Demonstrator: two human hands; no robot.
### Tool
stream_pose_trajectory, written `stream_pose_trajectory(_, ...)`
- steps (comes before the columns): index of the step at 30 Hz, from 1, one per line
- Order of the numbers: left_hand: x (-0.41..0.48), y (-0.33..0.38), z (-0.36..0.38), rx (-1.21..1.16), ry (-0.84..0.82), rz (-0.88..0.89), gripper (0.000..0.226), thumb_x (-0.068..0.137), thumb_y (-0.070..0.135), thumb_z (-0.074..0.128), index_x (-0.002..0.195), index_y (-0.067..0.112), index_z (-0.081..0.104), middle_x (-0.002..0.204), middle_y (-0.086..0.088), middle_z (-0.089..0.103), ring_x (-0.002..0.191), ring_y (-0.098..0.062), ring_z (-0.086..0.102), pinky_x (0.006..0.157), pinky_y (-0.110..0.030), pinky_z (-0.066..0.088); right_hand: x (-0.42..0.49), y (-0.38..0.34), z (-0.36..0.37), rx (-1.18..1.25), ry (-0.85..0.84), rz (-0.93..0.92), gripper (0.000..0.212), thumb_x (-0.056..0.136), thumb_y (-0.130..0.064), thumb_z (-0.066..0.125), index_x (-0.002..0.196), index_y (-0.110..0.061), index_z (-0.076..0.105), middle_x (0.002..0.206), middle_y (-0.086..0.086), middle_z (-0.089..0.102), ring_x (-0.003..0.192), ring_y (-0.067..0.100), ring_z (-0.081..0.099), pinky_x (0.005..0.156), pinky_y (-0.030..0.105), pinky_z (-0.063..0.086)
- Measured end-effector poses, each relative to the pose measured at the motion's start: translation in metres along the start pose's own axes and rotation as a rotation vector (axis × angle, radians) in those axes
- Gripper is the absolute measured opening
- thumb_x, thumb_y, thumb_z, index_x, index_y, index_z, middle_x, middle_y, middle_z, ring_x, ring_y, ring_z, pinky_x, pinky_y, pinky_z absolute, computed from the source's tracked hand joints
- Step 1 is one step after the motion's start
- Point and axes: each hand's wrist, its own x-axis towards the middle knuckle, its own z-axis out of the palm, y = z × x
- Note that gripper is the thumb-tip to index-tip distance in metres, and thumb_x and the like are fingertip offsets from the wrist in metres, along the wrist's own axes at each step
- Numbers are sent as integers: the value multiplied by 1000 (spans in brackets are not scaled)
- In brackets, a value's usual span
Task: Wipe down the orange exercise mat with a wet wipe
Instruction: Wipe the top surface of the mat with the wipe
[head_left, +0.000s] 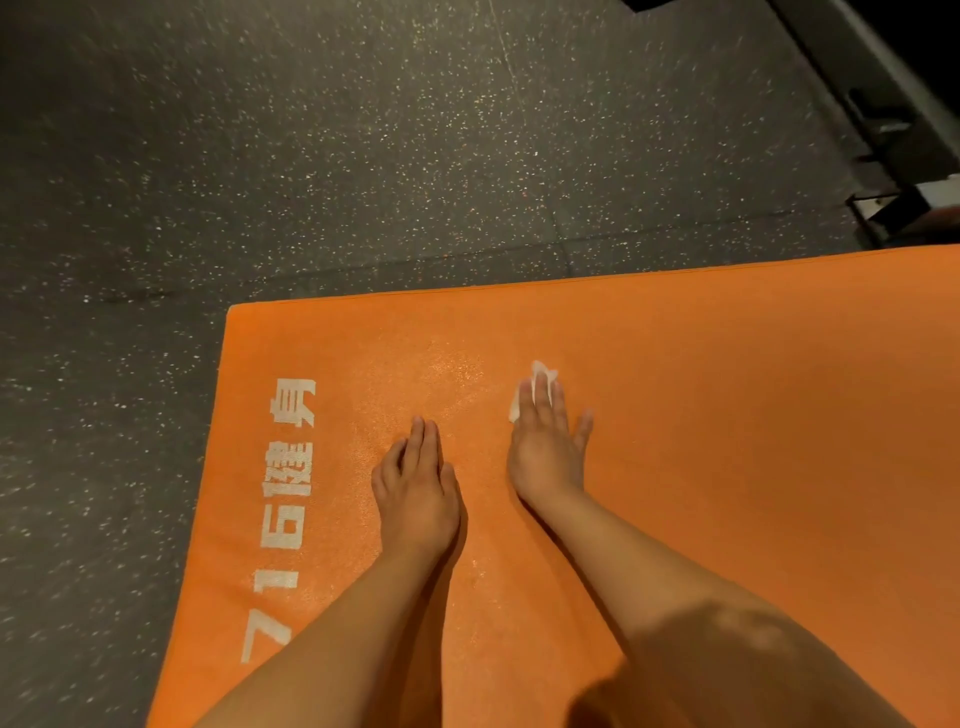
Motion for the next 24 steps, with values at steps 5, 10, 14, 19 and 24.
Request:
stream_pose_trajectory(5,-1,5,-5,-2,-4,2,55,106,30,34,159,26,22,167,7,14,147,-21,15,121,-44,10,-30,-33,10,15,-172,-397,62,108,-23,28,163,-27,1,167,-9,-20,151,9,-25,121,58,-11)
stream_pose_trajectory(10,6,-2,-14,71,-19,36,54,104,31,39,157,30,27,166,3,15,137,-28,23,114,-46,18,-3,-13,6,-43,-18,-192,74,100,-9,33,162,-23,-4,165,-5,-27,150,14,-29,121,60,-12)
stream_pose_trajectory(14,24,-2,-21,86,-6,19,55,105,33,36,158,34,22,168,4,10,130,-28,28,109,-43,21,26,-19,1,80,46,51,66,104,-13,27,161,-19,-6,165,-2,-28,151,15,-28,120,57,-13)
stream_pose_trajectory(19,63,2,-25,84,48,27,53,105,31,35,157,31,26,167,4,14,141,-27,21,114,-46,16,34,-64,13,39,-86,-395,62,108,-25,28,163,-23,0,167,-7,-23,151,9,-26,121,51,-16)
stream_pose_trajectory(24,68,0,-16,138,70,33,50,103,35,34,153,36,35,166,3,21,140,-28,25,110,-49,21,70,-22,-3,-56,27,-225,69,103,-11,33,162,-24,-1,164,-7,-25,150,11,-26,122,56,-12)
